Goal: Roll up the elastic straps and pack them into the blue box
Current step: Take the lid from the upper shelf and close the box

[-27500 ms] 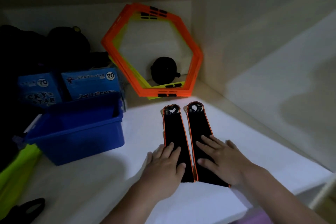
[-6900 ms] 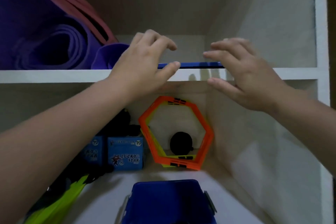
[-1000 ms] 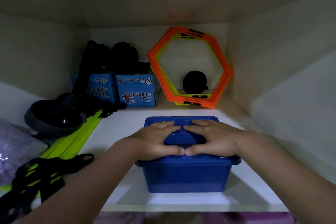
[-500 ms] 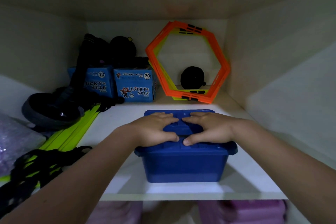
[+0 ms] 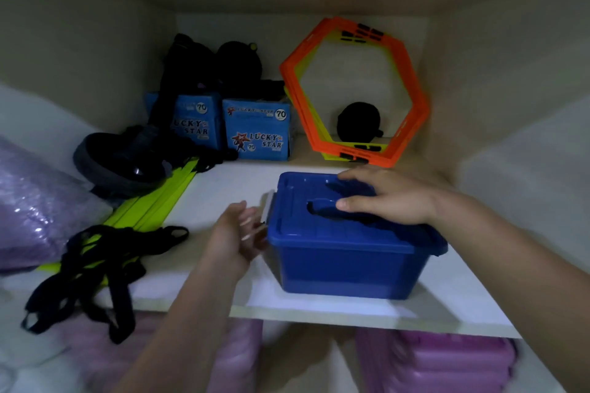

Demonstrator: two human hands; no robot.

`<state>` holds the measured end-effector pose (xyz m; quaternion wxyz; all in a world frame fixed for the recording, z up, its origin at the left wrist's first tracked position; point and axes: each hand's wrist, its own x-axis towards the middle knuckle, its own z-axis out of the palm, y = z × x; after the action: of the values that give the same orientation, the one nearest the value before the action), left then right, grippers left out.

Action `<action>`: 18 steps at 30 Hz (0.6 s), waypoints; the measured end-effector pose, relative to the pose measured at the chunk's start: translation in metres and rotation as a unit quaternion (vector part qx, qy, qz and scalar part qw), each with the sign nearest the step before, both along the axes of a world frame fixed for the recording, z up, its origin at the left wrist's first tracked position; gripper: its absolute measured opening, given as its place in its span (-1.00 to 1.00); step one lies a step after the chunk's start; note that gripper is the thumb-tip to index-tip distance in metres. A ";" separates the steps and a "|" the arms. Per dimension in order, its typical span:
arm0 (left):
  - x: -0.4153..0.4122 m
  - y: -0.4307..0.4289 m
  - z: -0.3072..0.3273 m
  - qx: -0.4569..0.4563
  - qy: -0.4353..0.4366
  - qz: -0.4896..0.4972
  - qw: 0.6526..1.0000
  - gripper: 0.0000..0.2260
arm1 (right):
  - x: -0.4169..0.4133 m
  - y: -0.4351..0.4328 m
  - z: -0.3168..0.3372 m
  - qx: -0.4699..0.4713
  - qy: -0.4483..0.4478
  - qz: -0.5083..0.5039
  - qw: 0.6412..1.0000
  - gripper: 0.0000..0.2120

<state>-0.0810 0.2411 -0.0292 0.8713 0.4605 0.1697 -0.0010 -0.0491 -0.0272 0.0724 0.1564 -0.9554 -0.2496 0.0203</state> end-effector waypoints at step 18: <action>0.016 -0.006 -0.004 -0.059 -0.002 -0.101 0.993 -0.29 | 0.001 0.035 -0.020 -0.039 0.076 0.028 0.996 -0.14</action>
<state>-0.0646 0.2351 -0.0332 0.8925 0.4234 0.1206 -0.0979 -0.0482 0.0081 0.0528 0.1372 -0.9492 -0.2625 0.1065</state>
